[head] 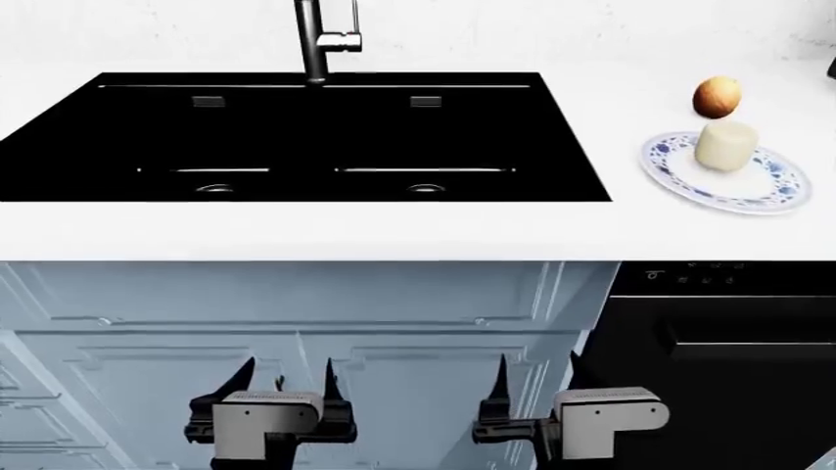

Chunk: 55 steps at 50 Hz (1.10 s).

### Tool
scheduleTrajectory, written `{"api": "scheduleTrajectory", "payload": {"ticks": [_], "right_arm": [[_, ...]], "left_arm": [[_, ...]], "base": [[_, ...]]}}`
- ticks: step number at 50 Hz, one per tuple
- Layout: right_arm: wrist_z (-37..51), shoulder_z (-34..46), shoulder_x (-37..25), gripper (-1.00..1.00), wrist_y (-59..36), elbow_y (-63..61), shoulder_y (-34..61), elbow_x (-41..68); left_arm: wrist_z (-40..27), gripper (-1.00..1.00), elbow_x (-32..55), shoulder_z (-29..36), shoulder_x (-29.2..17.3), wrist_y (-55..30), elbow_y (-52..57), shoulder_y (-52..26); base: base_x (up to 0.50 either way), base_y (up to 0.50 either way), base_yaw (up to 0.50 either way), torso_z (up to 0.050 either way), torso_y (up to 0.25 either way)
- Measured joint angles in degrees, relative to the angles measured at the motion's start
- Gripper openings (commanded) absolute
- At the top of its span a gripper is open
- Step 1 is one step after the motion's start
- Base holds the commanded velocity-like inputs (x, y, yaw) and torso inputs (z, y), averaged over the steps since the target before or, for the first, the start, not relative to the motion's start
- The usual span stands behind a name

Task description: Pick the cheese from the counter and place it in the sink. Then turn on the sink faucet.

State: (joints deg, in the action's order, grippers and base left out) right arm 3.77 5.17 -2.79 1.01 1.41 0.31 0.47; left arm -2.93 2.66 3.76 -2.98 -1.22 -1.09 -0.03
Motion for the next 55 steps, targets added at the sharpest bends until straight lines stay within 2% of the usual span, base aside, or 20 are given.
{"api": "scheduleTrajectory", "payload": {"ticks": [10, 16, 29, 32, 36, 40, 43, 46, 50, 55], "right_arm": [[1.15, 1.41, -0.98, 1.0, -0.16, -0.16, 0.04, 0.28], [1.14, 2.22, -1.27, 1.0, -0.58, -0.47, 0.07, 1.14], [1.95, 3.28, -2.41, 1.0, 0.08, -0.6, 0.05, 1.94], [2.09, 3.52, -2.69, 1.0, -1.42, -1.74, 0.09, 2.34], [2.01, 3.05, -3.88, 1.0, -11.86, -10.67, 1.79, 5.85], [3.05, 1.01, -4.81, 1.0, -30.11, -23.83, 8.53, 10.91], [3.86, -1.16, -4.76, 1.0, -45.25, -32.18, 15.32, 14.56], [8.28, -4.19, -5.41, 1.0, -57.03, -37.51, 21.9, 22.49], [18.75, -8.02, -7.32, 1.0, -67.98, -41.02, 29.42, 37.53], [27.85, -9.83, -9.27, 1.0, -76.38, -42.35, 36.33, 51.52]], "left_arm": [[-0.85, 1.0, 0.81, 1.12, -0.96, -0.73, 0.09, -0.09], [-1.42, 1.0, 1.1, 1.49, -1.64, -0.81, 0.02, -0.15], [-2.4, 1.0, 1.87, 2.81, -2.25, -0.53, -0.05, -0.12], [-2.4, 1.0, 2.5, 3.12, -2.69, -2.65, 1.64, -0.09], [-3.09, 1.0, 8.01, 1.78, -3.87, -13.75, 11.19, -2.6], [-6.39, 1.0, 16.7, -2.85, -4.63, -32.47, 23.4, -11.47], [-13.6, 1.0, 27.78, -6.47, -6.31, -46.99, 28.19, -19.29], [-21.74, 1.0, 39.85, -8.79, -8.34, -57.69, 30.52, -26.33], [-30.06, 1.0, 52.33, -10.42, -10.58, -67.27, 32.53, -33.35], [-36.97, 1.0, 61.62, -10.37, -12.73, -74.72, 33.88, -39.84]], "base": [[0.0, 0.0, 0.0, 0.05, 0.078], [0.0, -0.5, 0.0, 0.05, 0.079], [0.0, 0.0, 0.0, 0.05, 0.08], [0.0, 0.0, 0.0, 0.05, 0.079], [0.0, 0.0, 0.0, 0.0, 0.0], [0.0, 0.0, 0.0, 0.0, 0.0], [0.0, 0.0, 0.0, 0.0, 0.0], [0.0, 0.0, 0.0, 0.0, 0.0], [0.0, 0.0, 0.0, 0.0, 0.0], [0.0, 0.0, 0.0, 0.0, 0.0]]}}
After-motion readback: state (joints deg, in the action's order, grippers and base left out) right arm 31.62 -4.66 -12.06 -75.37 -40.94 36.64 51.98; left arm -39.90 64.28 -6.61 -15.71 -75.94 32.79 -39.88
